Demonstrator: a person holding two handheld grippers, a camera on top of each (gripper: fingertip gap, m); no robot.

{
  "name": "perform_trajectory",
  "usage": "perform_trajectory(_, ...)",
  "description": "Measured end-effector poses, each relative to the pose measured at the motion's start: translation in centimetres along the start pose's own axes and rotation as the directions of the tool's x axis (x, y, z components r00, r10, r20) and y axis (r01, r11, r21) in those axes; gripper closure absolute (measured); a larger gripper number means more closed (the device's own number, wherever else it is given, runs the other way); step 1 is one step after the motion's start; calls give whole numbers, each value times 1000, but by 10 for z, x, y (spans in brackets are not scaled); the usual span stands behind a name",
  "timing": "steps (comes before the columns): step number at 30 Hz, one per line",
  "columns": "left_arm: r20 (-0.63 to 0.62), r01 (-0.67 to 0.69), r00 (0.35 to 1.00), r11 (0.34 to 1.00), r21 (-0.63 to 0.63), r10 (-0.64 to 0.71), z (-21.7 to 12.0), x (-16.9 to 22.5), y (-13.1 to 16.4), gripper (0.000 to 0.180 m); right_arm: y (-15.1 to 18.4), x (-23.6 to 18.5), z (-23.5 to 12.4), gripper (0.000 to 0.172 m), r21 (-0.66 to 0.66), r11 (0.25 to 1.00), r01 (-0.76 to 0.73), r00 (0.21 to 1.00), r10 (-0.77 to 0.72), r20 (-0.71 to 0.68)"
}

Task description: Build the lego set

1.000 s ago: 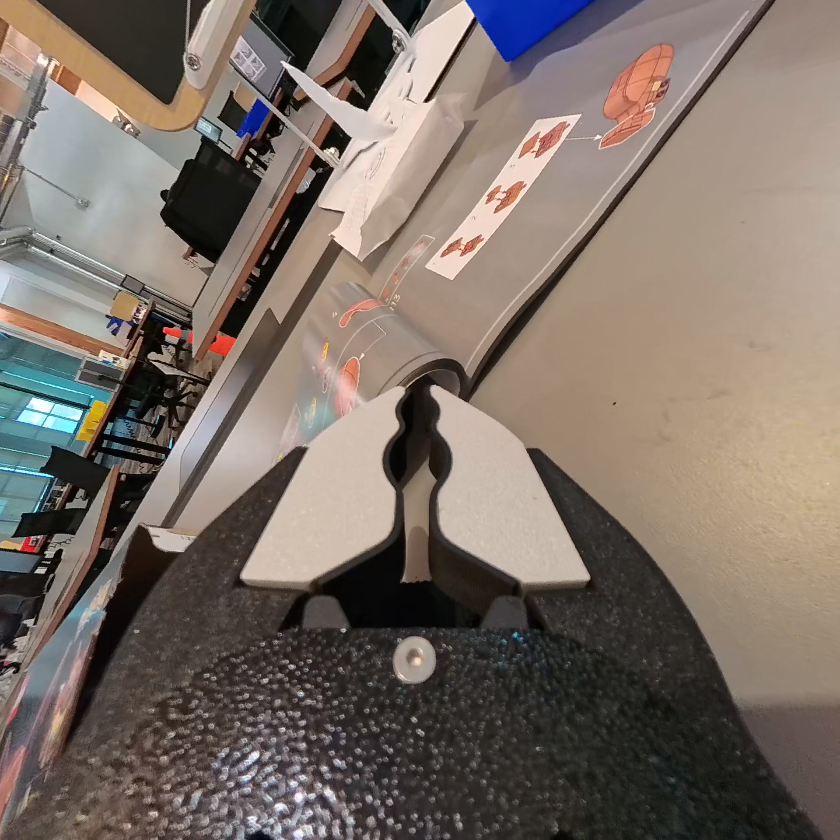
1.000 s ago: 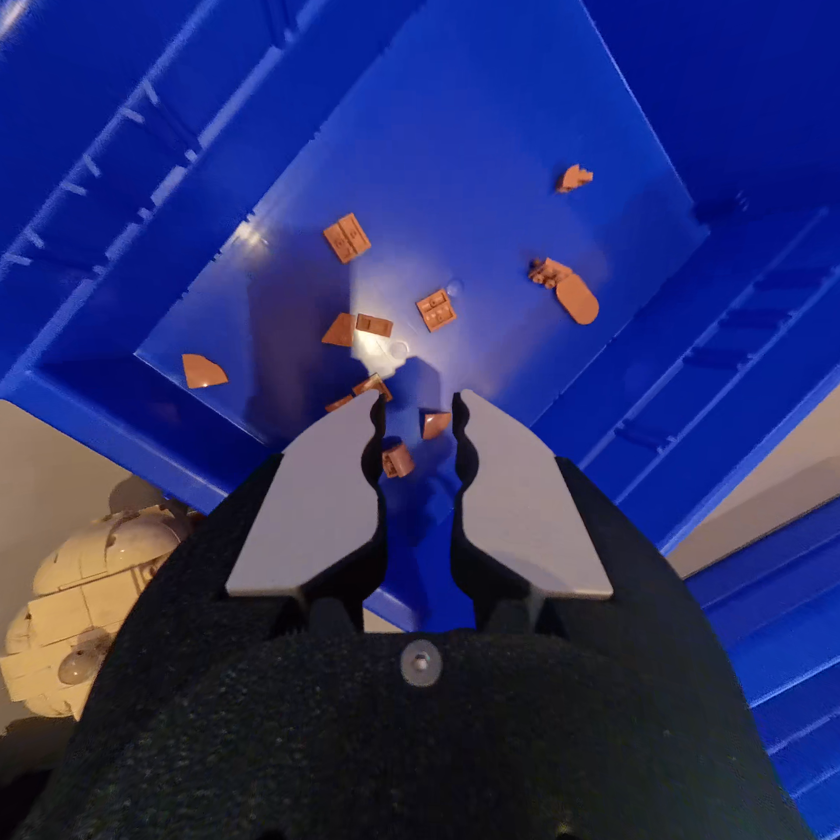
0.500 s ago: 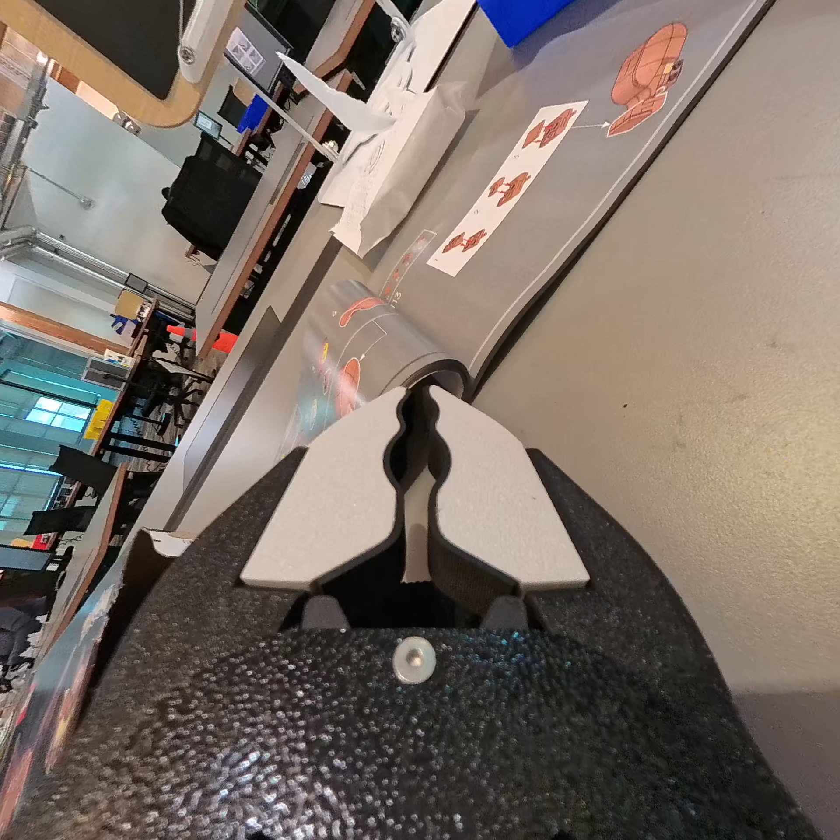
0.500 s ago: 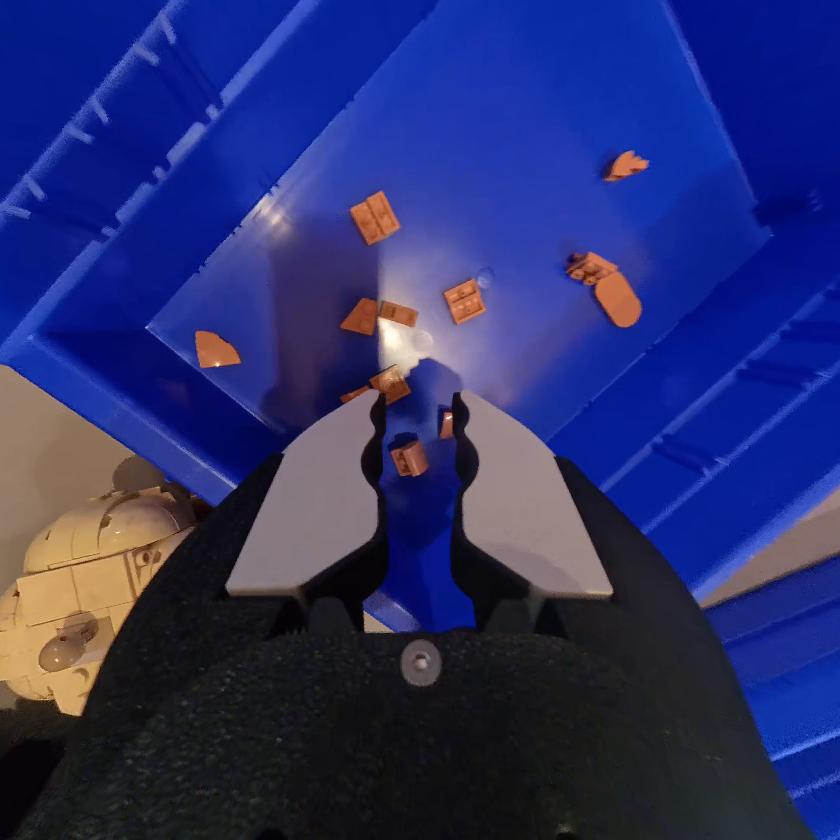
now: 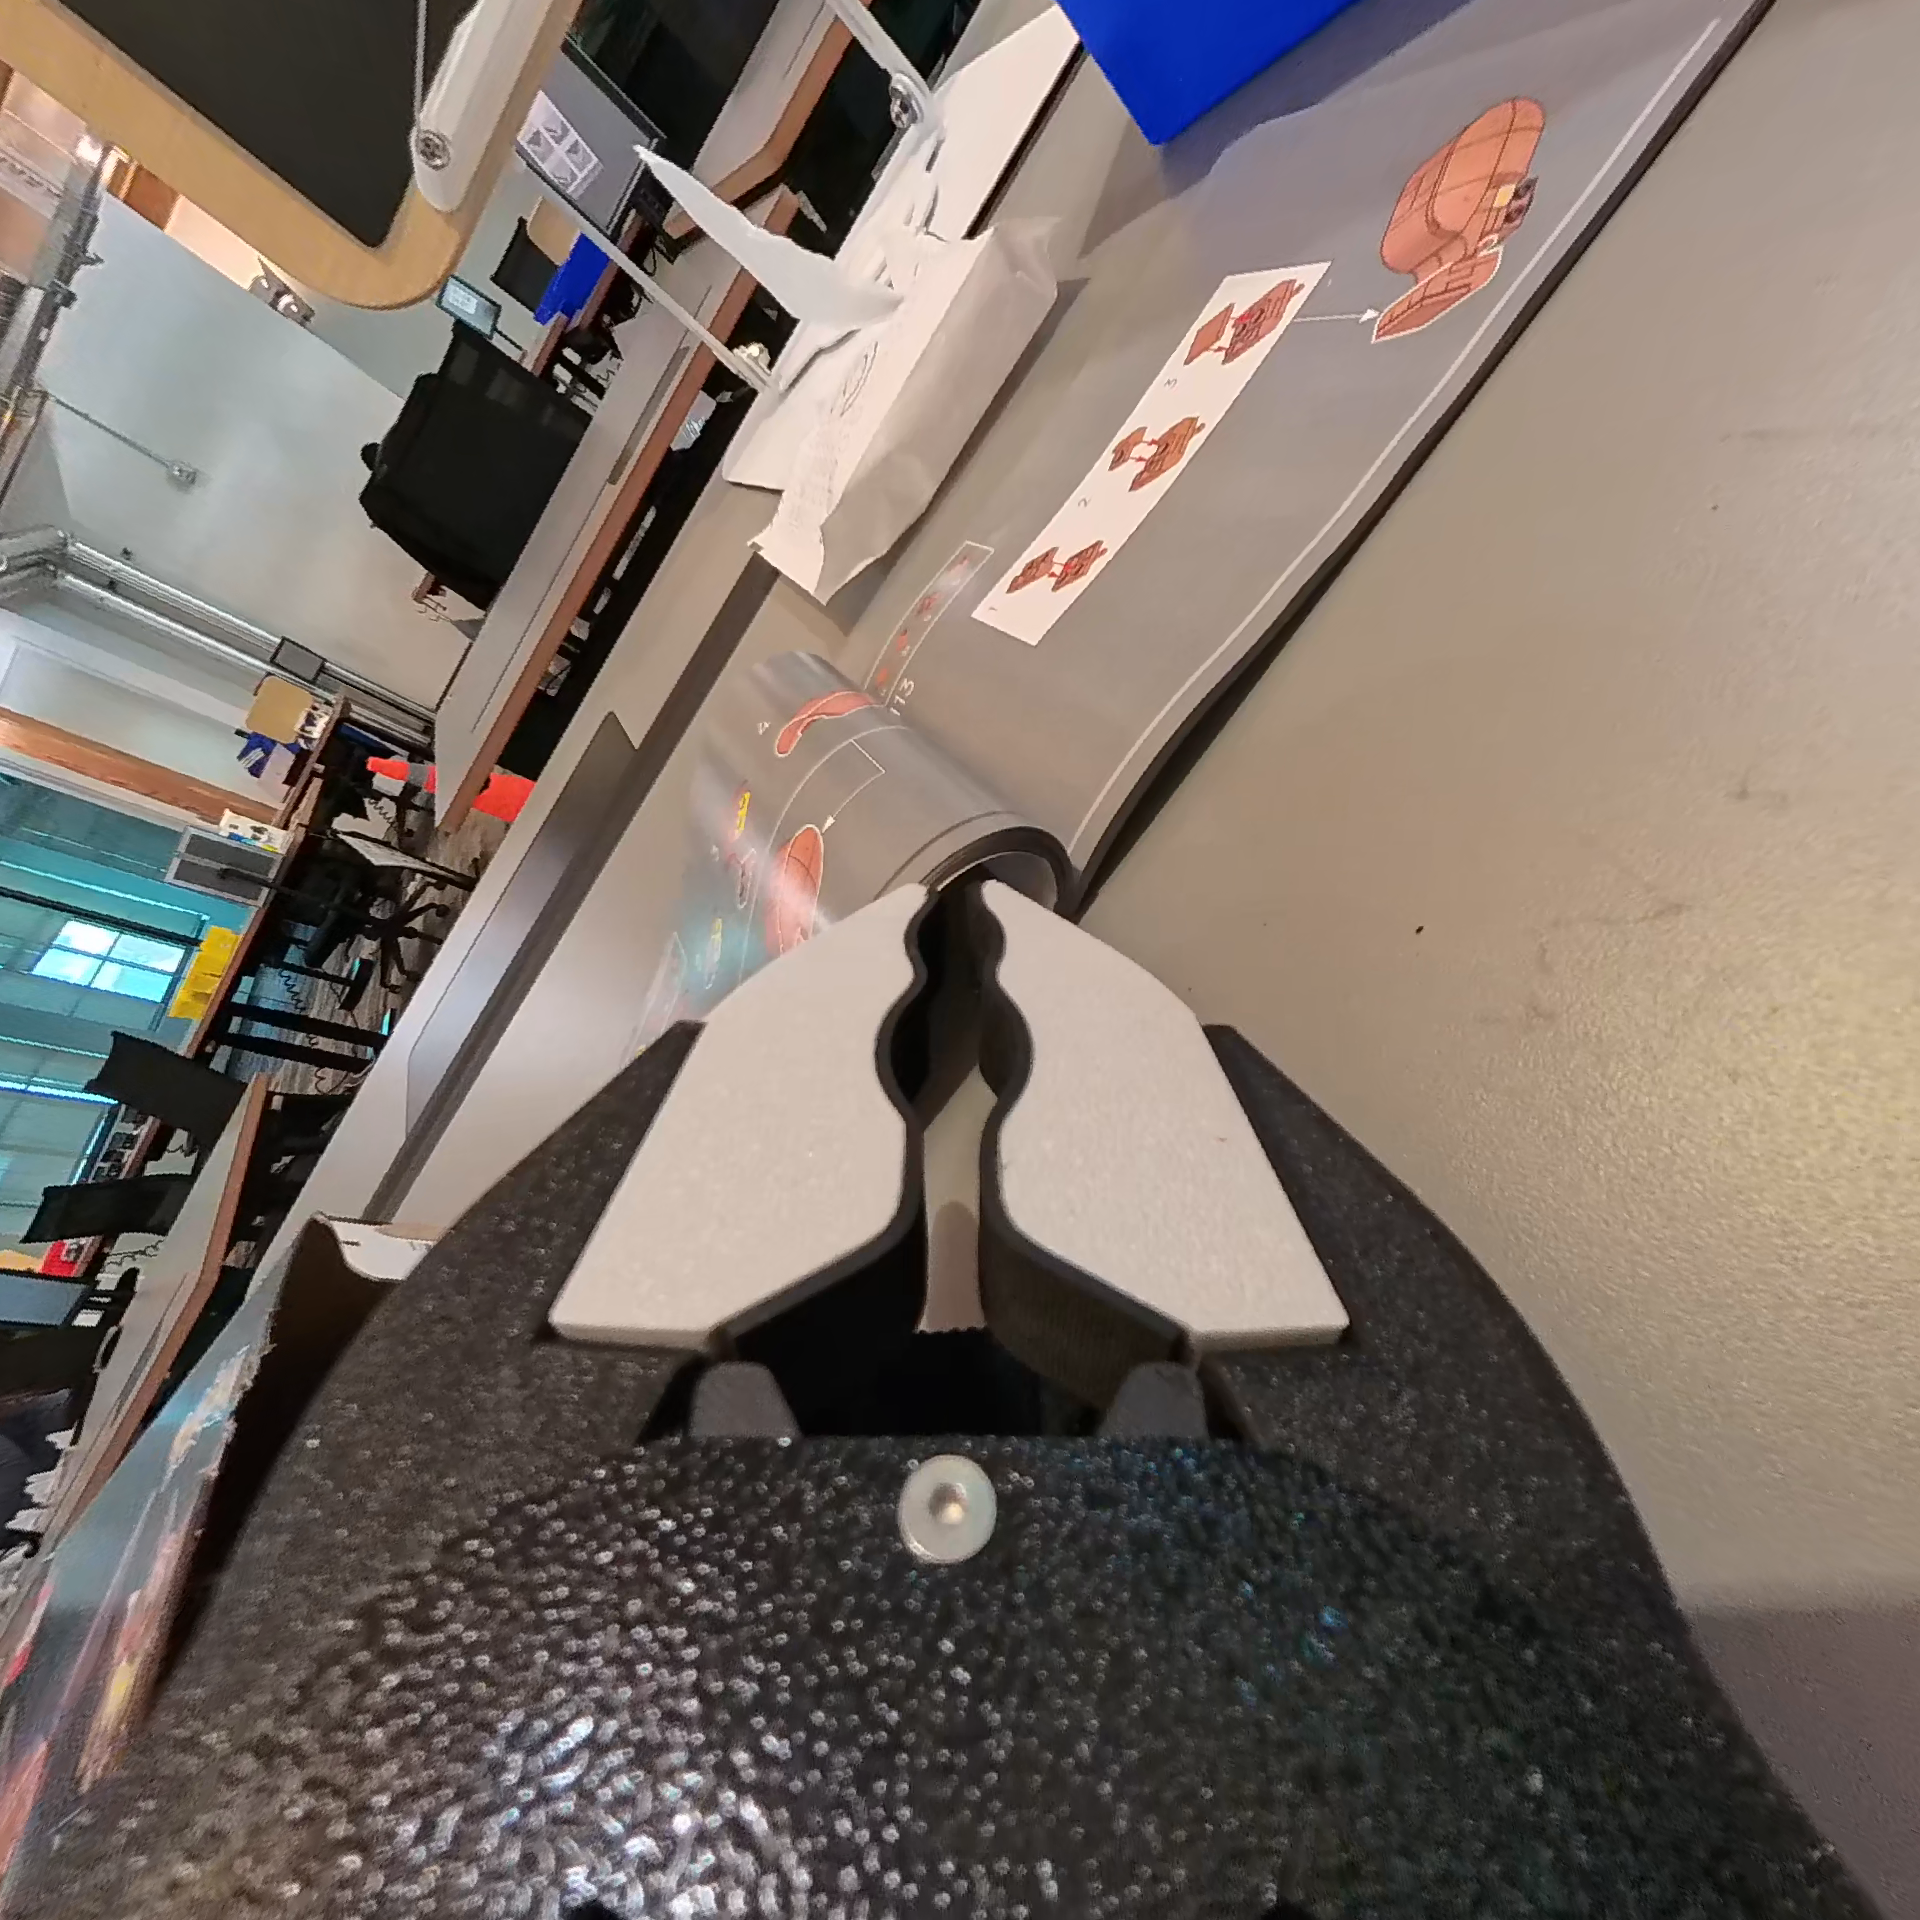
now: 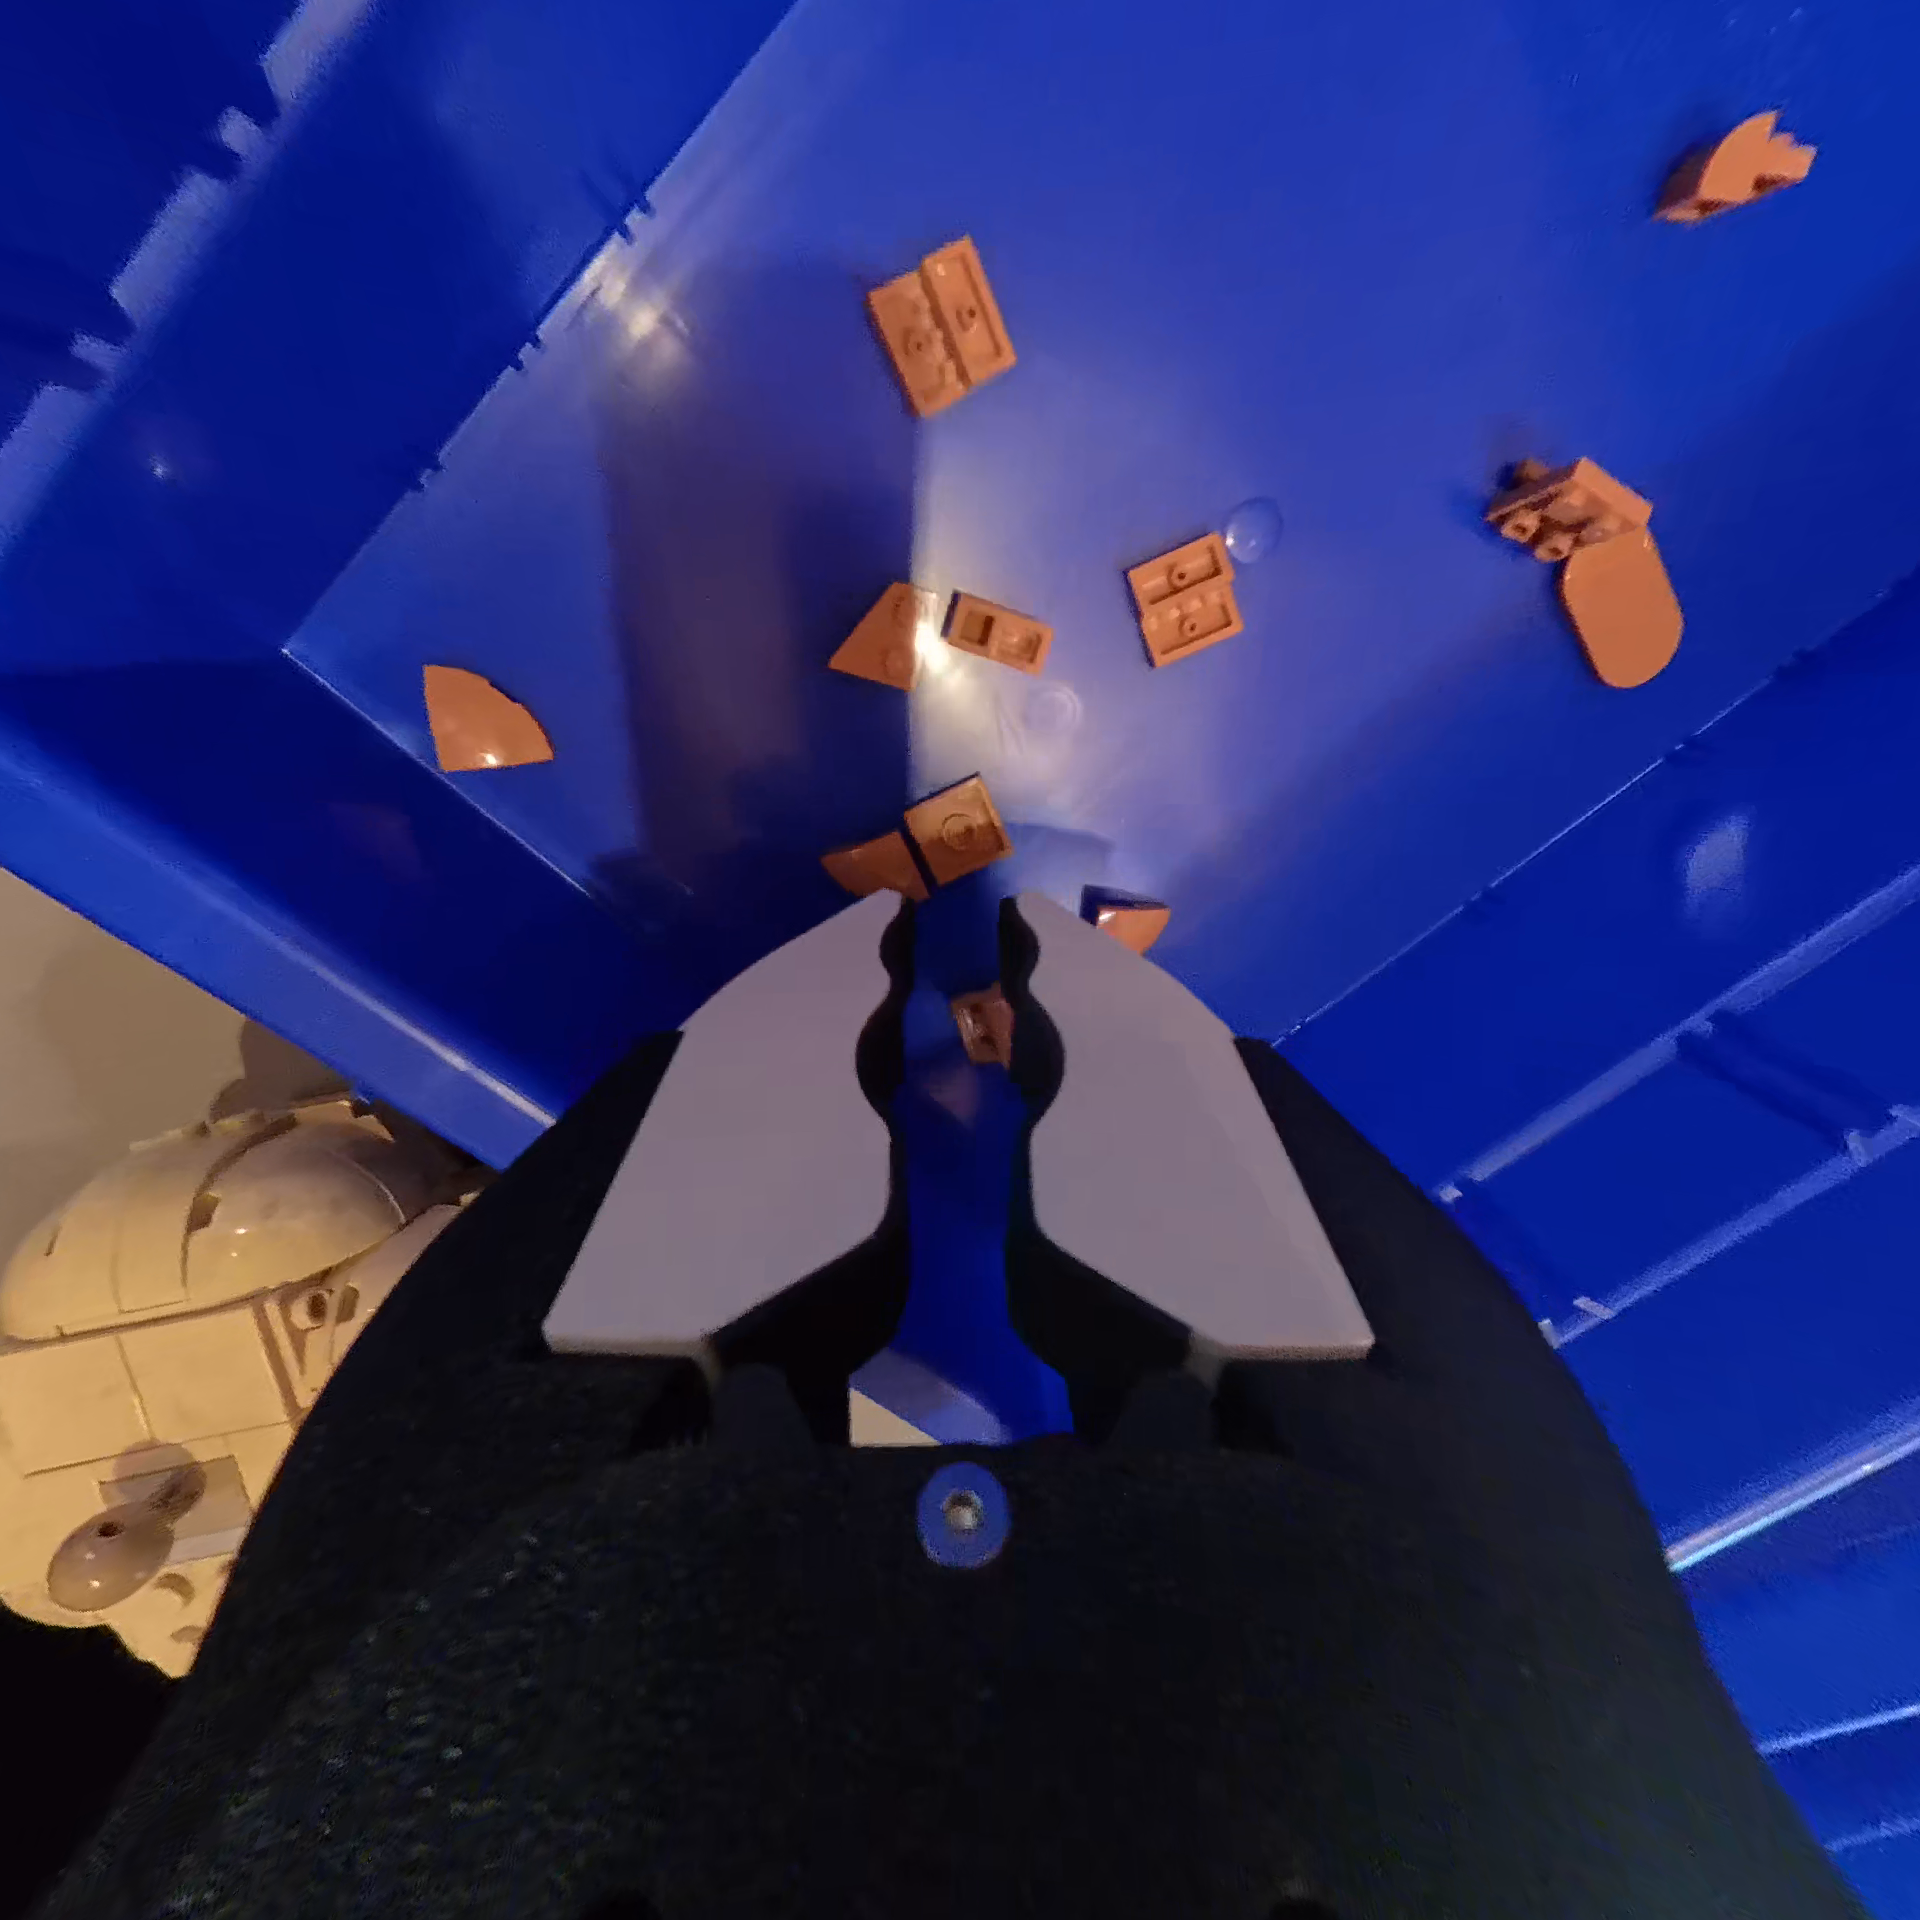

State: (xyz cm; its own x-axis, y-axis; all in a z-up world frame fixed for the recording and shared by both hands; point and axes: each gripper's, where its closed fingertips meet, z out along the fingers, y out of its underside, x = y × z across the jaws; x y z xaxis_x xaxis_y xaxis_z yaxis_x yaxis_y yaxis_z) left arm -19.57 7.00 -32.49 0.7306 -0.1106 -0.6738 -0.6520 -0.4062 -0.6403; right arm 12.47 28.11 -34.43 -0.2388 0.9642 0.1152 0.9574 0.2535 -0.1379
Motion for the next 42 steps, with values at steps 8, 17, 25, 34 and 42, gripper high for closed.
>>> perform_trajectory(8, 5, -6, 1000, 1000, -4, 6, 1, 0, 0, 178, -7, -10, -5, 147, 44, 998, 51, 996, -54, 75)
perform_trajectory(17, 7, 6, 1000, 1000, 21, -6, -2, -1, -3, 178, 8, -9, 7, 152, -177, 984, 4, 992, 19, 128)
perform_trajectory(25, -49, 94, 995, 991, 92, -90, -13, 1, -16, 178, -2, -20, -3, 134, -56, 951, -303, 940, 308, 147)
perform_trajectory(34, -93, 114, 991, 962, 246, -94, -54, 1, -50, 178, -3, -14, 3, 137, -124, 846, -518, 847, 528, 64)
perform_trajectory(42, -109, 137, 988, 931, 338, -106, -79, -5, -63, 178, -1, -18, 11, 152, -228, 814, -534, 833, 552, 24)
